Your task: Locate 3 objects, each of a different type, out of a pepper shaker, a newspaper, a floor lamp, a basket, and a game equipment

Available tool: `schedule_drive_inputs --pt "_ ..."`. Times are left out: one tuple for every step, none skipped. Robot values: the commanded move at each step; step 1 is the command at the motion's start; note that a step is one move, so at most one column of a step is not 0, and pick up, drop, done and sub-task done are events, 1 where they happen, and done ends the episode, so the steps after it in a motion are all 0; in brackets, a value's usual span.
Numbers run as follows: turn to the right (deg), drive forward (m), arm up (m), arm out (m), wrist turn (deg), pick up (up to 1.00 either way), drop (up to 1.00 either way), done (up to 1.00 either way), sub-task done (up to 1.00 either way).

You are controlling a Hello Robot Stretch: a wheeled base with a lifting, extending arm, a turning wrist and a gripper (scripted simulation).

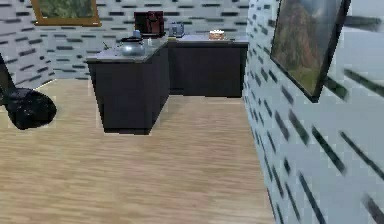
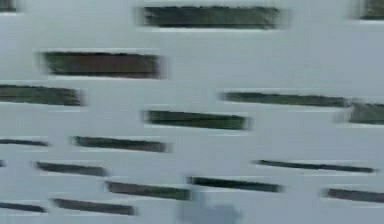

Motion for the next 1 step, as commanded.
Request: schedule_drive_inputs --pt "0.0 1.0 0.0 0.0 0.0 0.0 0.0 0.0 0.0"
